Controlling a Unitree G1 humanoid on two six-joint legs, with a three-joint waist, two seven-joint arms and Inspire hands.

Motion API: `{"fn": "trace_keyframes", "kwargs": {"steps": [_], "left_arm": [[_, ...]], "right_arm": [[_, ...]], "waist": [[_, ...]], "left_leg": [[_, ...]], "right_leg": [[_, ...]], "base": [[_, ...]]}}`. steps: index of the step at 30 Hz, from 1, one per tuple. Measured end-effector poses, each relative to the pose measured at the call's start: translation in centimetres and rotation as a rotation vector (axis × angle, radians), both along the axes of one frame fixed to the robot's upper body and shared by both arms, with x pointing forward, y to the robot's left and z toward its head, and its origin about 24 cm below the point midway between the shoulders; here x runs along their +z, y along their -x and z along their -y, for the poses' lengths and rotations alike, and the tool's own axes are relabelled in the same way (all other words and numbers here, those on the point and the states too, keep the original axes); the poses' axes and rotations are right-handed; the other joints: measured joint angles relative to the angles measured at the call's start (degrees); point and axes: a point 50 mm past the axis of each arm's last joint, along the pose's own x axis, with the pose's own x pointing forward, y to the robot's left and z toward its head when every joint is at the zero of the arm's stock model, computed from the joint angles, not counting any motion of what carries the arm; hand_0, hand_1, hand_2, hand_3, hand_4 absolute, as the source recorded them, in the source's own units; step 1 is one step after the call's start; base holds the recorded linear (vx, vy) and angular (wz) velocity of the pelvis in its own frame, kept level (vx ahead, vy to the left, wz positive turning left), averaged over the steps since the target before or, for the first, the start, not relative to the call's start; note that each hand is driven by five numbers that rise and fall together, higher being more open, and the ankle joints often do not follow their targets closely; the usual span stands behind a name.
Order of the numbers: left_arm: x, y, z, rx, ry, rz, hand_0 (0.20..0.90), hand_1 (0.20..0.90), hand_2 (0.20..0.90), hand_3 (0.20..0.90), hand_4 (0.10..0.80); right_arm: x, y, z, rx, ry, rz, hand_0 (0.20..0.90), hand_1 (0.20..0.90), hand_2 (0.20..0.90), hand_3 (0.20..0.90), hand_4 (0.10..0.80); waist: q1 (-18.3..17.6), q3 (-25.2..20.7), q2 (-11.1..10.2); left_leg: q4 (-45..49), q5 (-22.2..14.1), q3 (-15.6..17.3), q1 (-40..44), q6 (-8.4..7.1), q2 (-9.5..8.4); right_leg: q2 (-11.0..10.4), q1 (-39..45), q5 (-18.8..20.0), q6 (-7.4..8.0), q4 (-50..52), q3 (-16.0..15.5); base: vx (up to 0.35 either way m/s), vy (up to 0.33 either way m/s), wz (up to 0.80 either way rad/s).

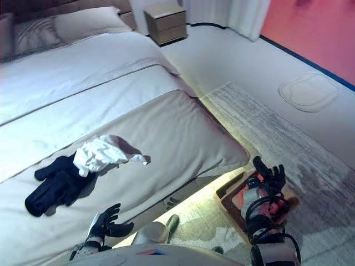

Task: Pick up the clothes from the bed and place them into the basket

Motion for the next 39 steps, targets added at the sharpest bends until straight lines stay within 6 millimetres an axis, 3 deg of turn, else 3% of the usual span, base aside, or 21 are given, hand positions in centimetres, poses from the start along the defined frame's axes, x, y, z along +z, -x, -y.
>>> {"fn": "trace_keyframes", "kwargs": {"steps": [1, 2, 3, 5, 6, 8, 10, 11, 13, 15, 16, 18, 19, 21, 22, 24, 26, 29, 31, 35, 39], "left_arm": [[0.0, 0.0, -0.1, -0.003, 0.000, -0.008, 0.900, 0.900, 0.900, 0.900, 0.800], [0.3, -1.6, -0.1, -0.042, -0.003, 0.010, 0.900, 0.900, 0.900, 0.900, 0.800], [0.3, -1.7, 0.0, -0.067, -0.001, 0.006, 0.900, 0.900, 0.900, 0.900, 0.800], [0.0, -1.4, 0.4, -0.097, -0.006, -0.036, 0.900, 0.900, 0.900, 0.900, 0.800], [-0.2, -1.1, 0.6, -0.110, -0.005, -0.062, 0.900, 0.900, 0.900, 0.900, 0.800], [-0.3, -0.8, 0.7, -0.114, -0.005, -0.078, 0.900, 0.900, 0.900, 0.900, 0.800], [-0.2, -1.5, 0.8, -0.126, -0.008, -0.070, 0.900, 0.900, 0.900, 0.900, 0.800], [-0.1, -2.0, 1.0, -0.136, -0.006, -0.060, 0.900, 0.900, 0.900, 0.900, 0.800], [0.2, -2.9, 1.2, -0.159, -0.007, -0.029, 0.900, 0.900, 0.900, 0.900, 0.800], [0.8, -4.7, 1.6, -0.219, -0.023, 0.002, 0.900, 0.900, 0.900, 0.900, 0.800], [1.1, -5.5, 1.5, -0.257, -0.041, 0.013, 0.900, 0.900, 0.900, 0.900, 0.800], [2.3, -7.8, 1.3, -0.289, -0.069, 0.081, 0.900, 0.900, 0.900, 0.900, 0.800], [2.9, -8.7, 1.0, -0.300, -0.092, 0.104, 0.900, 0.900, 0.900, 0.900, 0.800], [3.0, -8.8, 0.5, -0.285, -0.118, 0.096, 0.900, 0.900, 0.900, 0.900, 0.800], [2.9, -8.6, 0.2, -0.277, -0.129, 0.084, 0.900, 0.900, 0.900, 0.900, 0.800], [3.3, -8.6, -1.0, -0.279, -0.176, 0.075, 0.900, 0.900, 0.900, 0.900, 0.800], [3.6, -8.5, -2.1, -0.254, -0.218, 0.067, 0.900, 0.900, 0.900, 0.900, 0.800], [2.8, -6.8, -1.9, -0.247, -0.214, 0.035, 0.900, 0.900, 0.900, 0.900, 0.800], [2.1, -4.7, -2.2, -0.243, -0.213, -0.019, 0.900, 0.900, 0.900, 0.900, 0.800], [1.2, -1.6, -2.6, -0.210, -0.207, -0.094, 0.900, 0.900, 0.900, 0.900, 0.800], [0.9, -0.6, -2.8, -0.215, -0.193, -0.128, 0.900, 0.900, 0.900, 0.900, 0.800]], "right_arm": [[0.0, 0.1, 0.1, -0.002, 0.001, -0.001, 0.900, 0.900, 0.900, 0.900, 0.800], [-0.2, 1.0, 0.9, -0.021, 0.002, -0.013, 0.900, 0.900, 0.900, 0.900, 0.800], [-0.5, 1.6, 1.1, -0.029, 0.002, -0.027, 0.900, 0.900, 0.900, 0.900, 0.800], [-0.8, 2.6, 2.2, -0.033, 0.020, -0.043, 0.900, 0.900, 0.900, 0.900, 0.800], [-0.8, 2.8, 3.0, -0.012, 0.040, -0.042, 0.900, 0.900, 0.900, 0.900, 0.800], [-0.9, 2.3, 3.0, 0.037, 0.025, -0.044, 0.900, 0.900, 0.900, 0.900, 0.800], [-1.2, 2.0, 2.3, 0.140, 0.033, -0.076, 0.900, 0.900, 0.900, 0.900, 0.800], [-1.2, 1.8, 2.1, 0.182, 0.055, -0.095, 0.900, 0.900, 0.900, 0.900, 0.800], [-1.4, 1.7, 1.4, 0.267, 0.096, -0.143, 0.900, 0.900, 0.900, 0.900, 0.800], [-2.0, 1.9, 0.5, 0.406, 0.171, -0.229, 0.900, 0.900, 0.900, 0.900, 0.800], [-2.3, 1.9, -0.2, 0.498, 0.208, -0.265, 0.900, 0.900, 0.900, 0.900, 0.800], [-2.4, 1.6, -1.0, 0.672, 0.300, -0.313, 0.900, 0.900, 0.900, 0.900, 0.800], [-2.3, 1.5, -1.1, 0.767, 0.358, -0.330, 0.900, 0.900, 0.900, 0.900, 0.800], [-1.9, 1.3, -0.6, 0.883, 0.460, -0.356, 0.900, 0.900, 0.900, 0.900, 0.800], [-1.6, 1.2, -0.2, 0.938, 0.516, -0.370, 0.900, 0.900, 0.900, 0.900, 0.800], [-0.8, 0.9, 0.7, 1.051, 0.660, -0.403, 0.900, 0.900, 0.900, 0.900, 0.800], [-0.7, 0.6, 1.4, 1.074, 0.690, -0.435, 0.900, 0.900, 0.900, 0.900, 0.800], [-0.4, 0.1, 1.8, 1.116, 0.761, -0.464, 0.900, 0.900, 0.900, 0.900, 0.800], [0.7, -1.4, 1.2, 1.154, 0.820, -0.407, 0.900, 0.900, 0.900, 0.900, 0.800], [3.1, -4.4, 0.3, 1.168, 0.917, -0.316, 0.900, 0.900, 0.900, 0.900, 0.800], [4.5, -6.2, -0.4, 1.158, 0.983, -0.291, 0.900, 0.900, 0.900, 0.900, 0.800]], "waist": [[-0.50, 0.20, -0.28], [-4.10, 0.97, -1.94], [-6.71, 1.13, -2.58], [-8.10, 0.47, -2.01], [-7.82, 0.17, -1.30], [-7.40, 0.15, -1.36], [-8.32, -0.11, -2.58], [-8.69, -0.22, -2.55], [-10.15, -0.34, -2.42], [-11.89, -0.40, -2.28], [-12.96, -0.38, -1.77], [-14.87, 0.07, -0.91], [-16.16, 0.02, -1.73], [-17.49, -0.21, -2.47], [-18.08, -0.31, -2.88], [-18.68, -1.34, -5.48], [-17.45, -0.72, -8.50], [-15.47, -0.27, -7.97], [-13.03, 0.28, -8.64], [-10.13, 3.37, -8.97], [-7.73, 5.64, -7.59]], "left_leg": [[0.76, -0.63, 3.99, -0.98, -0.54, 1.52], [5.53, -0.88, 24.70, -4.18, -0.62, 6.48], [7.86, -0.80, 33.65, -5.01, -0.32, 9.22], [5.68, 0.18, 38.76, -3.78, -0.16, 11.54], [1.96, 4.79, 38.78, -2.54, 0.76, 9.55], [-0.73, 7.22, 37.93, -1.10, 4.50, 6.94], [-1.99, 6.74, 36.50, -0.46, 8.14, 2.35], [-2.94, 6.81, 35.46, 0.23, 9.13, 0.45], [-4.90, 6.78, 33.20, 1.84, 10.63, -1.70], [-5.94, 5.57, 28.68, 3.82, 13.01, -3.28], [-6.02, 5.53, 24.89, 3.88, 13.21, -3.02], [-6.04, 5.54, 20.26, 3.17, 13.17, -1.15], [-6.07, 5.26, 17.38, 2.95, 11.73, -1.42], [-6.33, 4.71, 14.83, 2.84, 11.19, -1.97], [-6.31, 4.62, 13.75, 2.64, 11.25, -2.32], [-5.29, 6.57, 9.90, -0.53, 10.59, -3.49], [-4.26, 7.90, 8.44, -1.77, 8.81, -4.26], [-3.95, 7.99, 8.96, -0.54, 7.83, -2.32], [-4.30, 5.83, 9.29, -0.13, 4.96, -1.37], [-4.18, 6.12, 9.70, -1.55, 4.45, -1.01], [-2.77, 6.84, 8.35, -4.71, 4.15, 0.29]], "right_leg": [[-0.25, 0.44, 0.01, -0.07, -0.11, -2.41], [-2.42, 2.88, -0.26, -0.67, -0.15, -14.15], [-3.24, 5.00, -1.43, -0.82, 0.10, -19.89], [-3.42, 7.22, -3.53, 1.17, 0.92, -21.91], [-4.79, 7.47, -4.24, 2.45, 2.92, -20.29], [-7.11, 6.62, -4.46, 2.92, 6.09, -17.67], [-11.49, 6.69, -3.35, 2.28, 9.75, -12.94], [-13.80, 6.00, -2.54, 3.20, 13.74, -11.50], [-17.51, 4.86, -1.09, 4.94, 22.50, -8.68], [-22.16, -0.46, 3.84, 6.12, 38.67, 0.00], [-20.12, -3.85, 1.17, 8.30, 43.20, 5.69], [-12.43, -8.93, -2.39, 8.08, 38.43, 11.60], [-9.41, -10.99, -2.84, 8.22, 31.03, 12.81], [-6.65, -13.30, -2.54, 7.95, 18.03, 13.40], [-5.76, -13.64, -2.45, 8.14, 12.32, 14.10], [-4.78, -8.41, 0.83, 4.87, 6.83, 17.80], [-4.22, -3.91, 2.37, 4.84, 2.24, 16.62], [-2.10, -1.93, 2.26, 4.91, 3.06, 14.46], [-0.95, -0.19, 0.96, 4.46, 0.90, 14.27], [-0.32, -0.37, -1.63, 1.93, -0.02, 13.63], [0.83, -2.21, -2.37, 1.35, 0.11, 11.42]], "base": [[-0.101, 0.367, 2.41], [-0.099, 0.347, 2.96], [-0.056, 0.311, 2.99], [0.051, 0.322, 1.84], [0.103, 0.334, 1.16], [0.123, 0.292, 0.44], [0.173, 0.409, 0.58], [0.180, 0.325, 0.57], [0.174, 0.203, 0.78], [0.073, -0.031, 1.15], [0.054, -0.223, 1.38], [0.125, -0.357, 1.42], [0.144, -0.429, 1.26], [0.097, -0.346, 0.98], [0.063, -0.222, 0.80], [0.070, -0.156, 0.94], [0.083, -0.118, 0.71], [0.125, -0.052, 0.38], [0.115, -0.005, 0.04], [0.047, 0.006, 0.08], [-0.065, -0.052, 0.30]]}}
